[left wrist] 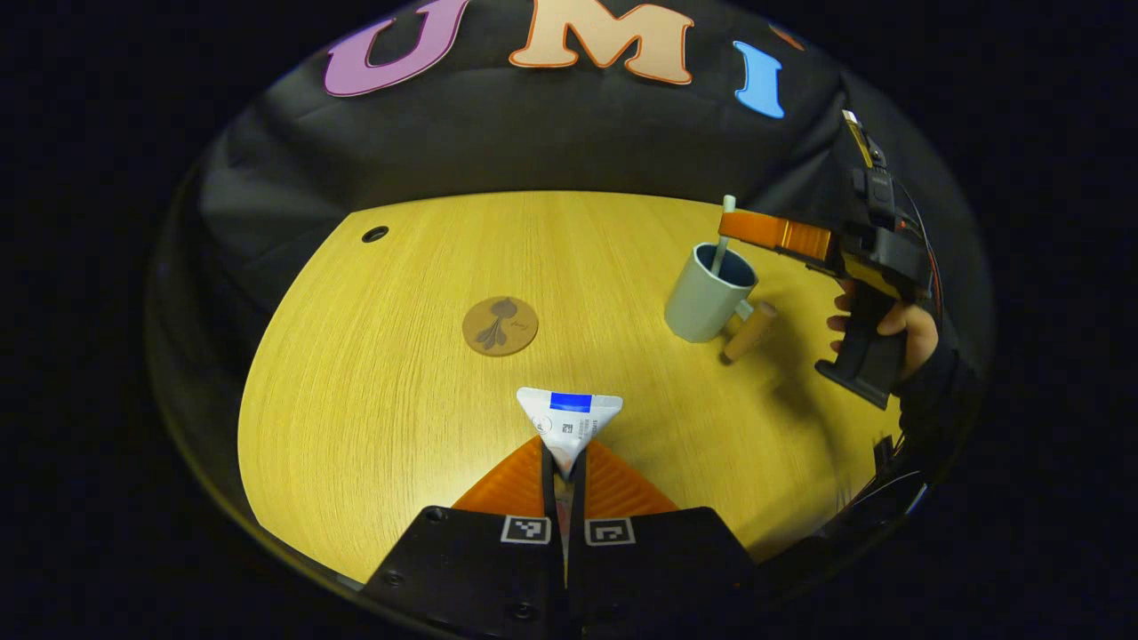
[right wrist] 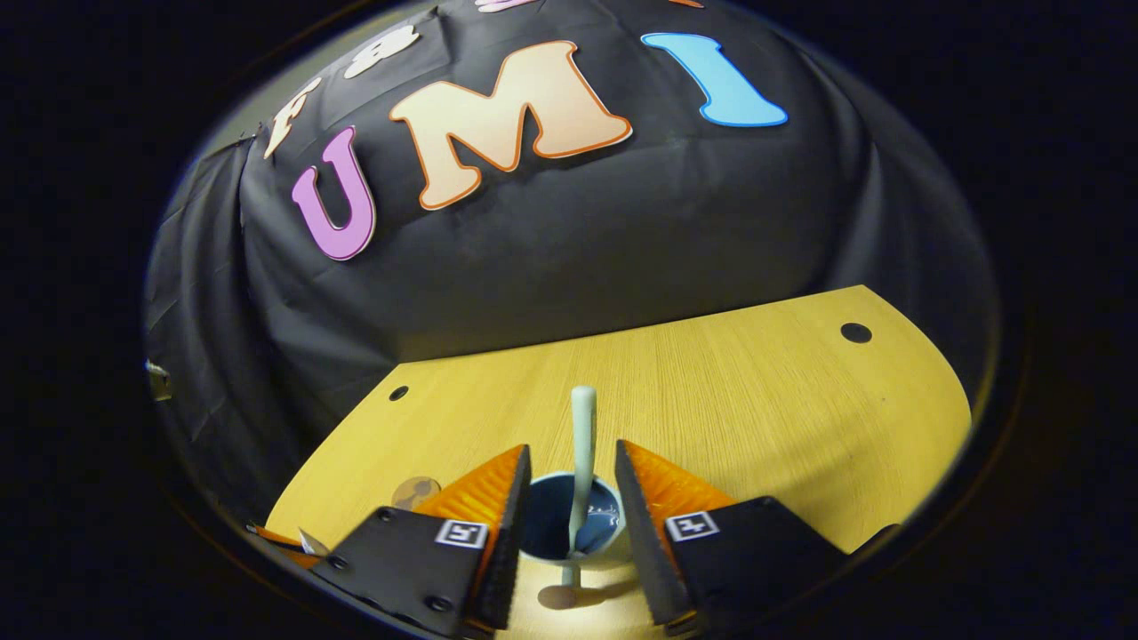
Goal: Put the toothbrush and toothpaste on the desktop into the cup, then pick up the cup and place it on the coaster on the desktop.
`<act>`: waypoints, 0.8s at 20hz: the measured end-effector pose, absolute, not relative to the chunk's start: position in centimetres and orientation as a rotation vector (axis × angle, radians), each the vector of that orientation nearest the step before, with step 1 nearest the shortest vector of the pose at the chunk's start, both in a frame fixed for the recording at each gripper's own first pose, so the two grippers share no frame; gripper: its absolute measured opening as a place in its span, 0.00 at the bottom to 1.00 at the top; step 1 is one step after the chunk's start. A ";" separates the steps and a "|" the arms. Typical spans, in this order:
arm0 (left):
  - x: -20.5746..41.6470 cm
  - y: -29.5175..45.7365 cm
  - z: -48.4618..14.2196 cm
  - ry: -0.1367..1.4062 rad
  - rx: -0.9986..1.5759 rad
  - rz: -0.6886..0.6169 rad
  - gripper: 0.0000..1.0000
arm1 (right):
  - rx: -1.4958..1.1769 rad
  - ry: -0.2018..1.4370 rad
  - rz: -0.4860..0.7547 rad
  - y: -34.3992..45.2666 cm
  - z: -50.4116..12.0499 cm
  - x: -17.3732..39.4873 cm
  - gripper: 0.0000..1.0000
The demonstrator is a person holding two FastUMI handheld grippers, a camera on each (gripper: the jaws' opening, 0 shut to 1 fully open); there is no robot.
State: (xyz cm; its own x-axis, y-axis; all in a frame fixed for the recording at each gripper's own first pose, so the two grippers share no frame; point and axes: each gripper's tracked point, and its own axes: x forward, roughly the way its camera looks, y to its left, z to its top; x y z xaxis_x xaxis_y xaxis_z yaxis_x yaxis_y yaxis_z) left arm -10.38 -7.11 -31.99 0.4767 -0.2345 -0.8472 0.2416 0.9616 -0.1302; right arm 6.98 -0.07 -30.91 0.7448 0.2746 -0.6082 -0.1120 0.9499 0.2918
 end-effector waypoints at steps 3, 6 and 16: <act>-8.7 -8.3 -31.2 0.972 -0.007 -0.324 0.00 | 0.217 0.716 0.201 -1.9 -31.0 4.0 0.89; -6.4 -9.9 -30.4 0.892 -0.028 -0.363 0.00 | 0.206 0.763 0.189 -3.8 -31.5 0.1 0.99; -0.3 -15.8 -28.1 0.698 -0.033 -0.505 0.01 | 0.221 0.837 0.079 -9.9 -31.6 -8.0 0.99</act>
